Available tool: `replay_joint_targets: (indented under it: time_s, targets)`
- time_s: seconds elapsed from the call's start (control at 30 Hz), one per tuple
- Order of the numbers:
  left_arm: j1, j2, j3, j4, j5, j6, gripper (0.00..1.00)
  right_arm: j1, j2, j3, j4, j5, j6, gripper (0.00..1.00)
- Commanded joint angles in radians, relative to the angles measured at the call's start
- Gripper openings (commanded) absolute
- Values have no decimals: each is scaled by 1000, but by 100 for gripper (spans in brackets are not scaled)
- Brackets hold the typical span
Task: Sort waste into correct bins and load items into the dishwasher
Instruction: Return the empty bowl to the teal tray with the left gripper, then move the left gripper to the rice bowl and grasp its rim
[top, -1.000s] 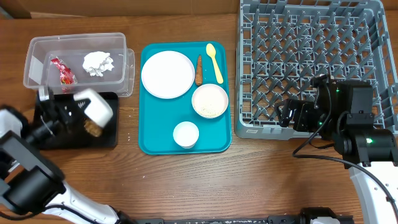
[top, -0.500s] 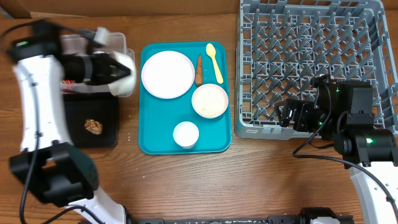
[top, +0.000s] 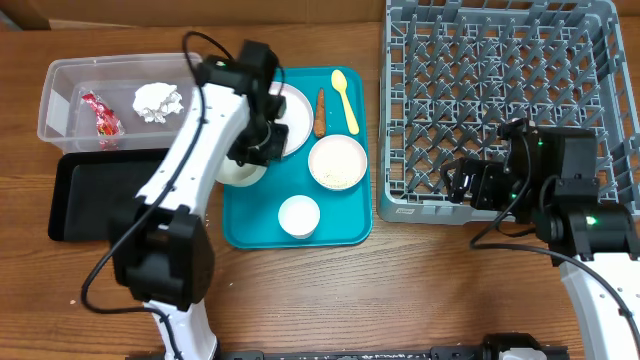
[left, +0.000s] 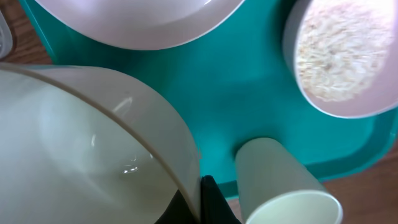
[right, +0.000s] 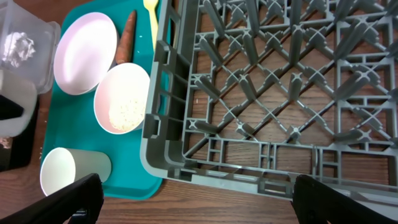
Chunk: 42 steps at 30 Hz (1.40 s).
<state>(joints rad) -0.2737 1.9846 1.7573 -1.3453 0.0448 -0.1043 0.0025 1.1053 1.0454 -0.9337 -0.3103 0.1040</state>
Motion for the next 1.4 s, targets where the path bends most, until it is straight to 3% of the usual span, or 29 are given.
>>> replay_joint_targets:
  time_s: [0.0, 0.2, 0.47, 0.73, 0.93, 1.0, 1.17, 1.23, 1.37]
  targets:
    - [-9, 33, -37, 17, -81, -58, 4, 2, 20, 27, 0, -6, 0, 99]
    - [-10, 50, -102, 70, 1, -61, 4, 2, 52, 27, 0, -6, 0, 100]
    - [-16, 51, -211, 147, 7, -60, 4, 2, 64, 27, 7, -6, 0, 100]
    - [-17, 50, -188, 159, 8, -55, 43, 2, 64, 27, 8, -6, 0, 100]
    - [-20, 50, -29, 96, 8, -31, 52, 2, 64, 27, 8, -6, 0, 100]
    - [-35, 50, 35, 81, 8, 26, 53, 2, 64, 27, 8, -6, 0, 100]
    - [-116, 50, 92, 141, 8, 291, 68, 2, 64, 27, 9, -6, 0, 100]
    - [-167, 57, 83, 190, 8, 399, 69, 2, 64, 27, 9, -6, 0, 100]
    - [-236, 90, 76, 232, 7, 480, 65, 2, 64, 27, 4, -6, 0, 100]
